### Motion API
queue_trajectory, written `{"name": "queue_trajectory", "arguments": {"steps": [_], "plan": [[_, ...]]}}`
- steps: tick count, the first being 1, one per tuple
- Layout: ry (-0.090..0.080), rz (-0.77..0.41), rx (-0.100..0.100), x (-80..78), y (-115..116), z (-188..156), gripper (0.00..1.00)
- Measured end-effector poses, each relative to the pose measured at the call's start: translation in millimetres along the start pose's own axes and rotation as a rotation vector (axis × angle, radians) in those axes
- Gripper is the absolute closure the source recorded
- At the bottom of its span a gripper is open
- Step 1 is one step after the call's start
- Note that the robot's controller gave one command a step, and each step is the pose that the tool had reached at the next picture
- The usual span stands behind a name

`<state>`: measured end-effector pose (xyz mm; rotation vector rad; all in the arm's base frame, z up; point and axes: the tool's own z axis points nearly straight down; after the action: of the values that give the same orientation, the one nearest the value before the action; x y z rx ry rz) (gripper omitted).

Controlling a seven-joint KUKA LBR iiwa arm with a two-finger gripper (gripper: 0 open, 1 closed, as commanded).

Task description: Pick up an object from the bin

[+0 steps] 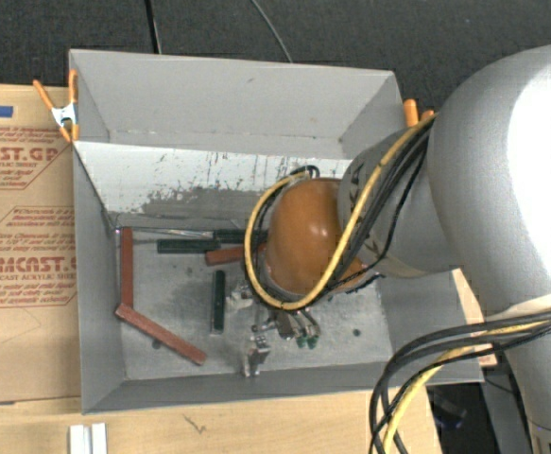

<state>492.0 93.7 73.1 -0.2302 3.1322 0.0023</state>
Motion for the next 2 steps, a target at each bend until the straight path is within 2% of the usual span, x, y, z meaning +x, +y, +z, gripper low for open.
{"name": "queue_trajectory", "arguments": {"steps": [1,2], "plan": [[0.0,0.0,0.0,-0.1,0.0,0.0,0.0],[0.001,0.065,0.001,-7.7,15.2,-7.4,0.0]]}}
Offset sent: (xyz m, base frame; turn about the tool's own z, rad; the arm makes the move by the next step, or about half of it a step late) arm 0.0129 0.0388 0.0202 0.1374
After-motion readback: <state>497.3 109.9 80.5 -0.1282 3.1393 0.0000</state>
